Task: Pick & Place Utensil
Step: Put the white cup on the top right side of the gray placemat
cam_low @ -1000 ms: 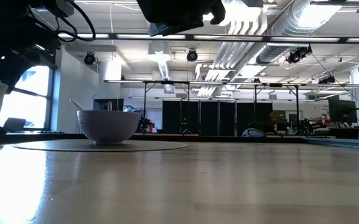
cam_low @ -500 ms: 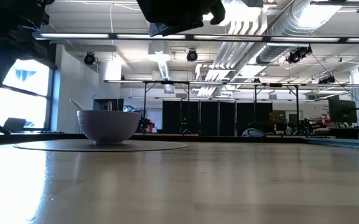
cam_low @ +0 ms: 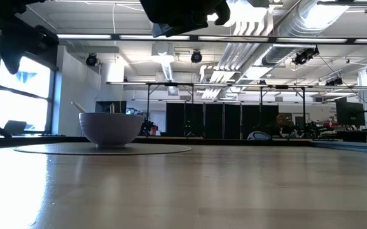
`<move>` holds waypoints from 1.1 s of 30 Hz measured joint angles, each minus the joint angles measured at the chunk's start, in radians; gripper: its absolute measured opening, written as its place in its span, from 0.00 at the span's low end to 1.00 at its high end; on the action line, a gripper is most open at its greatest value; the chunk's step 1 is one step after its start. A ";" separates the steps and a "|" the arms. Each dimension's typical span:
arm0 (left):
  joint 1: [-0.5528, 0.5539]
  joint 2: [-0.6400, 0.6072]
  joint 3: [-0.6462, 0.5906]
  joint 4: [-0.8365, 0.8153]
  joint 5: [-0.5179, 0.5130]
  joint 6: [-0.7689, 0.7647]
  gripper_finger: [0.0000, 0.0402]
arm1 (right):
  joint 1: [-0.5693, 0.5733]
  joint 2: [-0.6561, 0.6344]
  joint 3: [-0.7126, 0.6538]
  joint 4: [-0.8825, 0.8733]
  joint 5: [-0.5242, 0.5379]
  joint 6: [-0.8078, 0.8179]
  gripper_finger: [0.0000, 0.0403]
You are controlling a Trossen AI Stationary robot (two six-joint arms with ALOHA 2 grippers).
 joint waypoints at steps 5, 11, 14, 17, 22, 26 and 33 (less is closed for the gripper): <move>0.002 0.012 0.000 0.008 -0.009 0.045 0.49 | 0.000 0.000 0.000 0.000 0.000 0.000 0.35; 0.002 0.011 0.088 -0.103 0.037 0.011 0.49 | 0.000 0.000 0.000 -0.004 0.000 0.000 0.35; 0.002 0.010 0.121 -0.226 0.038 -0.049 0.49 | 0.000 0.000 0.000 -0.004 0.000 0.000 0.35; 0.002 0.011 0.121 -0.358 0.053 -0.124 0.49 | 0.000 0.000 0.000 -0.004 0.000 0.000 0.35; 0.002 0.005 0.121 -0.508 0.053 -0.235 0.49 | 0.000 0.000 0.000 -0.005 0.000 0.000 0.35; 0.002 0.003 0.121 -0.523 0.074 -0.282 0.49 | 0.001 0.000 0.000 -0.005 0.006 0.000 0.35; -0.086 0.002 0.121 -0.598 0.128 -0.418 0.49 | 0.001 0.000 0.000 -0.005 0.007 0.000 0.35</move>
